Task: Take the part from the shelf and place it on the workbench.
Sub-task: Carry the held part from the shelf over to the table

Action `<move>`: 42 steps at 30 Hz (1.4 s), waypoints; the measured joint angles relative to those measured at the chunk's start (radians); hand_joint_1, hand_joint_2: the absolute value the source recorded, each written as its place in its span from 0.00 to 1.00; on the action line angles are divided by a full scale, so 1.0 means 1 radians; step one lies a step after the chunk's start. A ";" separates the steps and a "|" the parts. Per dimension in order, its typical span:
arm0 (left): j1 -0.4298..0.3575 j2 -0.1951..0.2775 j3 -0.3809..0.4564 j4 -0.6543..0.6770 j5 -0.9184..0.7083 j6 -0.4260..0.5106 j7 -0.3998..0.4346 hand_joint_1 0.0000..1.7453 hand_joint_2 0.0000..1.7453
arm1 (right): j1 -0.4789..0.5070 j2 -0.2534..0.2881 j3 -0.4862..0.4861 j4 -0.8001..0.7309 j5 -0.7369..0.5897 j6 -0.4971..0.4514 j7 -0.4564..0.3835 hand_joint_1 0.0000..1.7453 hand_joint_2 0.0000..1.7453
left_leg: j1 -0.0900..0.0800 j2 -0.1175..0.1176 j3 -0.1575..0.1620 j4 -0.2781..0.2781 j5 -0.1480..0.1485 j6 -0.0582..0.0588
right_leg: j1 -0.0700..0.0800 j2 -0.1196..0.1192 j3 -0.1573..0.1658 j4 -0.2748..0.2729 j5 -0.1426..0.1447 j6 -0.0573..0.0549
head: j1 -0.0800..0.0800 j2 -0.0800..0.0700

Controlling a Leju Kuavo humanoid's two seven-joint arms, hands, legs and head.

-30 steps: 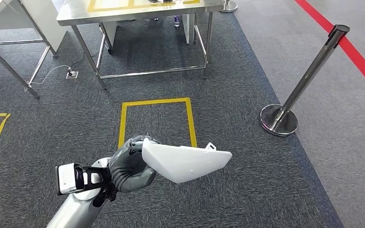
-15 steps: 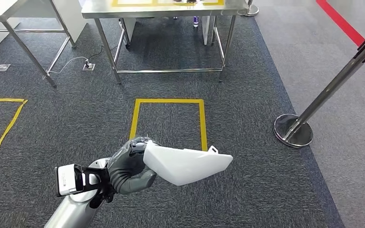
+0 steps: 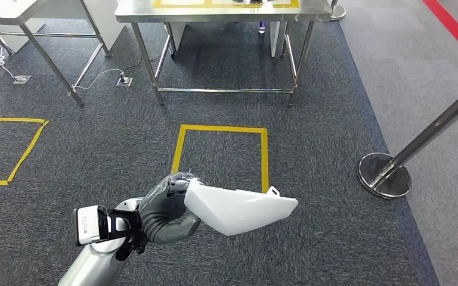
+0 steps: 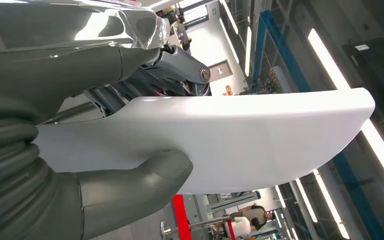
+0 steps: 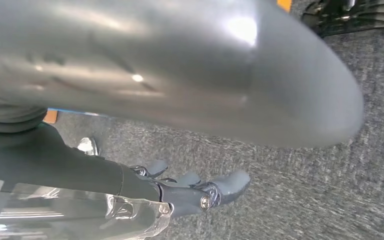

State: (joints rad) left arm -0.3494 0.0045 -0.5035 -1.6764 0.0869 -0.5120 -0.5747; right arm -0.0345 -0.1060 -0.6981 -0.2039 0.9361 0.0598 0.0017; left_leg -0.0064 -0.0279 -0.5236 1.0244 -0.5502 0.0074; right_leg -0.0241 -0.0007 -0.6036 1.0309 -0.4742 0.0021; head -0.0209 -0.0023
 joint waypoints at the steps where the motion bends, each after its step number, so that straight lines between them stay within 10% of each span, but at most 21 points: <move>1: -0.001 0.000 0.000 -0.001 0.000 0.000 0.000 1.00 1.00 | -0.001 0.000 0.000 0.000 0.000 0.000 0.000 0.00 0.00 | 0.001 0.005 -0.024 0.040 -0.003 -0.004 | -0.002 0.001 0.009 -0.002 -0.006 -0.004 | -0.002 0.000; 4: -0.001 0.002 -0.003 -0.001 0.000 0.000 0.000 1.00 1.00 | 0.001 0.001 0.000 0.000 0.000 0.000 0.000 0.00 0.00 | 0.005 0.018 -0.160 0.227 -0.043 -0.015 | -0.003 0.000 0.039 -0.004 -0.037 -0.011 | -0.006 0.000; 6: 0.000 0.004 -0.005 -0.001 0.000 -0.001 0.003 1.00 1.00 | 0.003 0.003 -0.001 0.000 0.000 -0.001 -0.002 0.00 0.00 | 0.006 0.019 -0.216 0.259 -0.053 -0.015 | -0.002 -0.001 0.069 -0.004 -0.060 -0.011 | -0.007 0.000; 11: -0.002 0.008 -0.007 -0.001 0.000 -0.002 0.015 1.00 1.00 | 0.001 0.014 -0.004 0.000 -0.002 -0.007 -0.008 0.00 0.00 | -0.013 0.026 -0.167 0.021 0.122 0.020 | 0.002 0.000 0.146 -0.016 -0.123 0.001 | -0.006 0.000; 14: -0.012 0.004 -0.009 -0.006 0.001 0.000 0.021 1.00 1.00 | -0.004 0.017 -0.011 -0.001 -0.003 -0.008 -0.012 0.00 0.00 | -0.016 0.023 -0.123 -0.007 0.110 0.034 | 0.000 -0.001 0.172 0.004 -0.110 0.022 | -0.008 0.000; 17: -0.022 -0.002 -0.012 -0.011 0.000 0.003 0.027 1.00 1.00 | -0.012 0.017 -0.017 -0.002 -0.003 -0.009 -0.018 0.00 0.00 | -0.008 0.020 -0.065 -0.025 0.081 0.049 | -0.001 0.001 0.067 0.186 -0.062 0.031 | -0.003 0.000; 19: -0.024 -0.003 -0.016 -0.012 0.000 0.004 0.032 1.00 1.00 | -0.009 0.016 -0.021 -0.002 -0.002 -0.009 -0.023 0.00 0.00 | -0.006 0.016 -0.031 -0.026 0.049 0.053 | -0.001 0.001 -0.026 0.278 -0.119 0.034 | 0.002 0.000; 22: -0.025 -0.004 -0.021 -0.012 0.001 0.005 0.042 1.00 1.00 | -0.001 0.018 -0.024 -0.002 0.001 -0.009 -0.029 0.00 0.00 | -0.006 0.007 0.034 -0.026 -0.006 0.052 | -0.001 0.001 -0.101 0.238 -0.225 0.041 | 0.004 0.000; 23: -0.025 -0.004 -0.023 -0.012 0.003 0.005 0.046 1.00 1.00 | 0.000 0.019 -0.025 -0.002 0.002 -0.009 -0.031 0.00 0.00 | -0.006 0.006 0.056 -0.026 -0.026 0.049 | -0.001 0.001 -0.109 0.187 -0.199 0.040 | 0.005 0.000; 27: -0.034 -0.006 -0.032 -0.007 0.013 0.001 0.060 1.00 1.00 | 0.009 0.024 -0.029 -0.001 0.002 -0.009 -0.035 0.00 0.00 | -0.008 -0.004 0.130 -0.031 -0.095 0.029 | 0.006 0.000 -0.097 0.041 0.066 0.020 | 0.004 0.000; 29: -0.048 -0.009 -0.035 -0.011 0.016 0.000 0.063 1.00 1.00 | 0.003 0.029 -0.031 -0.001 0.002 -0.009 -0.036 0.00 0.00 | -0.007 -0.003 0.136 -0.004 -0.081 0.017 | 0.008 0.001 -0.066 0.031 0.049 0.007 | 0.003 0.000; 32: -0.056 -0.010 -0.038 -0.015 0.016 0.003 0.066 1.00 1.00 | -0.002 0.037 -0.038 -0.002 0.001 -0.009 -0.038 0.00 0.00 | -0.004 0.011 0.027 0.178 -0.024 0.002 | -0.001 0.004 0.003 0.002 0.015 -0.008 | 0.000 0.000; 34: -0.052 -0.007 -0.040 -0.015 0.012 0.006 0.070 1.00 1.00 | 0.000 0.042 -0.041 -0.002 0.001 -0.009 -0.039 0.00 0.00 | 0.002 0.016 -0.071 0.264 -0.075 -0.009 | -0.005 0.004 0.051 -0.016 -0.010 -0.010 | -0.002 0.000; 37: -0.049 -0.005 -0.045 -0.015 0.007 0.009 0.076 1.00 1.00 | 0.003 0.051 -0.042 -0.001 0.003 -0.009 -0.039 0.00 0.00 | 0.009 0.019 -0.154 0.225 -0.163 -0.018 | -0.012 0.008 0.118 -0.033 -0.051 -0.003 | -0.003 0.000; 42: -0.048 -0.007 -0.050 -0.029 -0.002 0.018 0.091 1.00 1.00 | -0.003 0.055 -0.045 -0.004 0.010 -0.009 -0.043 0.00 0.00 | 0.010 0.041 -0.144 0.024 0.057 -0.011 | -0.012 0.011 0.213 -0.043 -0.129 0.023 | -0.009 0.000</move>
State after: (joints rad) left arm -0.3971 -0.0026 -0.5540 -1.7056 0.0849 -0.4940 -0.4834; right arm -0.0380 -0.0508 -0.7427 -0.2083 0.9464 0.0506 -0.0416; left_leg 0.0038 0.0128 -0.6678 1.0485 -0.4935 -0.0038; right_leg -0.0360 0.0102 -0.3907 0.9877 -0.6036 0.0250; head -0.0298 -0.0023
